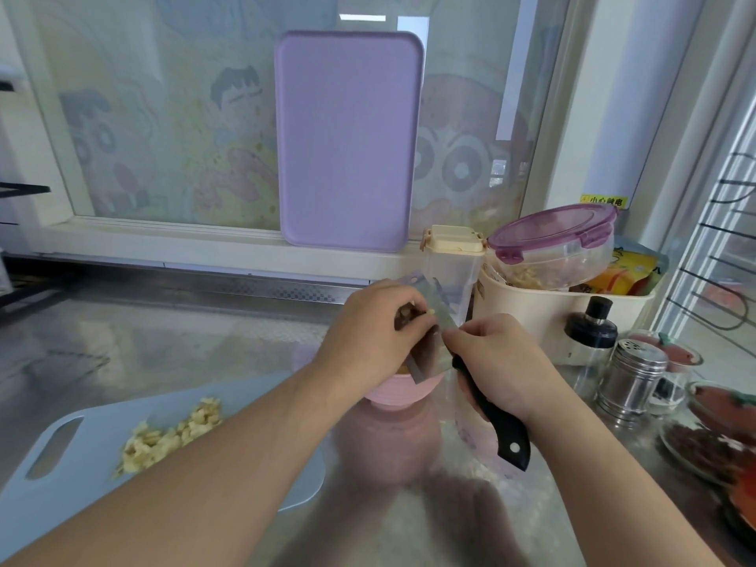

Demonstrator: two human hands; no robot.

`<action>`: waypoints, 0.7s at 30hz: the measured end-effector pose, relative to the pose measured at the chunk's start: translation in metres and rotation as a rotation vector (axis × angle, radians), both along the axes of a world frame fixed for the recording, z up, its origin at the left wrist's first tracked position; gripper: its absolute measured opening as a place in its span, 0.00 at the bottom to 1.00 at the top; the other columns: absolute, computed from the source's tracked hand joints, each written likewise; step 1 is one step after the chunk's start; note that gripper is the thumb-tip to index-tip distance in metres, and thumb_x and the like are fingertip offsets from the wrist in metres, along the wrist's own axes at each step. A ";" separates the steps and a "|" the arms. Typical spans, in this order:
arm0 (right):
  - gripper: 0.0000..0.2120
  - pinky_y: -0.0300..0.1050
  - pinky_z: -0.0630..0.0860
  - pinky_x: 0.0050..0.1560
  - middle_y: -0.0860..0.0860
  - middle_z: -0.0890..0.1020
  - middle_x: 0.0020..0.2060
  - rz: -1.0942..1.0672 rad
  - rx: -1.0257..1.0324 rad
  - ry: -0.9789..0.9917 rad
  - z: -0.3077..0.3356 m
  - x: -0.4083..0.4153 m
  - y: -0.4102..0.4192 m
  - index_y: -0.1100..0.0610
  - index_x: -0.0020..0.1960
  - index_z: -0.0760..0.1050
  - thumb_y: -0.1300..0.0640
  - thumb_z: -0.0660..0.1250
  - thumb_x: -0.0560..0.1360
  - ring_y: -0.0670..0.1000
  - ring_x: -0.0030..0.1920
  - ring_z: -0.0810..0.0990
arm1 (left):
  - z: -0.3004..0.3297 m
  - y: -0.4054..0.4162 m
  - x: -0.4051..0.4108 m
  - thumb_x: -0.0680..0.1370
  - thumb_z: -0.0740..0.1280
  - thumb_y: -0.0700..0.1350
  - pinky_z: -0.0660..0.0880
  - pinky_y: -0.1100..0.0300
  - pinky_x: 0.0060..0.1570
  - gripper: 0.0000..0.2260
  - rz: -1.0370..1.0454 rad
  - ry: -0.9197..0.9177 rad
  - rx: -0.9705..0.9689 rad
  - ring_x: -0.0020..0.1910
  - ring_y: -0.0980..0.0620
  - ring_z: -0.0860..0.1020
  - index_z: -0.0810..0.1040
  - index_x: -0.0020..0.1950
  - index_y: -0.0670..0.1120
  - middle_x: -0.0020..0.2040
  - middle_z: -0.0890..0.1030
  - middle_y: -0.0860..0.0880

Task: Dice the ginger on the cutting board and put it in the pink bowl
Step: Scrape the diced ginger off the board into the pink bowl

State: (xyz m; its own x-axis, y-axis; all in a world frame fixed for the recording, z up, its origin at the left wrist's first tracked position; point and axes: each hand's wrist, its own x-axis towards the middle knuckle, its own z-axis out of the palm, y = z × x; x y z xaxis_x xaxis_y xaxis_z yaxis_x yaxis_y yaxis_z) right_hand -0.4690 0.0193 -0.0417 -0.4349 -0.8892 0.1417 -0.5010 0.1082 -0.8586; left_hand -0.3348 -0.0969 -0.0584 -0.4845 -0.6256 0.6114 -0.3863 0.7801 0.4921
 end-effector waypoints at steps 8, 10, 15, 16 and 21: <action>0.24 0.37 0.66 0.22 0.55 0.75 0.20 -0.001 0.000 0.026 -0.001 0.001 -0.001 0.60 0.31 0.73 0.51 0.64 0.84 0.51 0.19 0.69 | 0.006 0.009 -0.006 0.80 0.72 0.48 0.77 0.53 0.53 0.02 -0.015 -0.001 0.009 0.51 0.57 0.78 0.82 0.49 0.56 0.49 0.78 0.57; 0.23 0.37 0.66 0.22 0.56 0.75 0.20 -0.004 0.013 0.013 -0.001 0.000 0.000 0.63 0.32 0.74 0.53 0.65 0.83 0.52 0.19 0.69 | 0.004 0.006 -0.005 0.79 0.71 0.44 0.78 0.56 0.52 0.04 0.011 -0.014 0.028 0.48 0.59 0.78 0.81 0.47 0.54 0.47 0.78 0.56; 0.19 0.39 0.67 0.24 0.58 0.76 0.22 -0.048 0.024 0.009 0.000 -0.003 -0.001 0.72 0.37 0.73 0.58 0.64 0.80 0.53 0.21 0.69 | -0.001 0.000 0.007 0.78 0.68 0.38 0.76 0.64 0.48 0.08 0.087 -0.024 0.120 0.44 0.62 0.79 0.83 0.48 0.52 0.44 0.81 0.57; 0.18 0.39 0.67 0.24 0.59 0.76 0.22 -0.053 0.024 0.001 0.000 -0.003 -0.001 0.72 0.38 0.73 0.58 0.63 0.80 0.53 0.22 0.70 | -0.001 -0.001 0.009 0.77 0.68 0.39 0.78 0.62 0.48 0.08 0.108 -0.032 0.137 0.43 0.61 0.79 0.83 0.47 0.52 0.43 0.82 0.58; 0.18 0.40 0.68 0.25 0.60 0.76 0.24 -0.061 0.017 -0.042 -0.001 -0.004 -0.001 0.74 0.43 0.73 0.58 0.63 0.81 0.55 0.22 0.71 | -0.002 -0.004 0.019 0.75 0.69 0.42 0.82 0.52 0.48 0.06 0.202 -0.090 0.227 0.43 0.56 0.82 0.82 0.41 0.52 0.38 0.83 0.58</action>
State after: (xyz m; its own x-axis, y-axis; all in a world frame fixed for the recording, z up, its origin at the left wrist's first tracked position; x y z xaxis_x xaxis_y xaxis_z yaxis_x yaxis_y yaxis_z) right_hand -0.4733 0.0182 -0.0431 -0.4939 -0.8628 0.1078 -0.4569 0.1520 -0.8764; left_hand -0.3160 -0.1006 -0.0604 -0.3822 -0.8305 0.4052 -0.5723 0.5570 0.6019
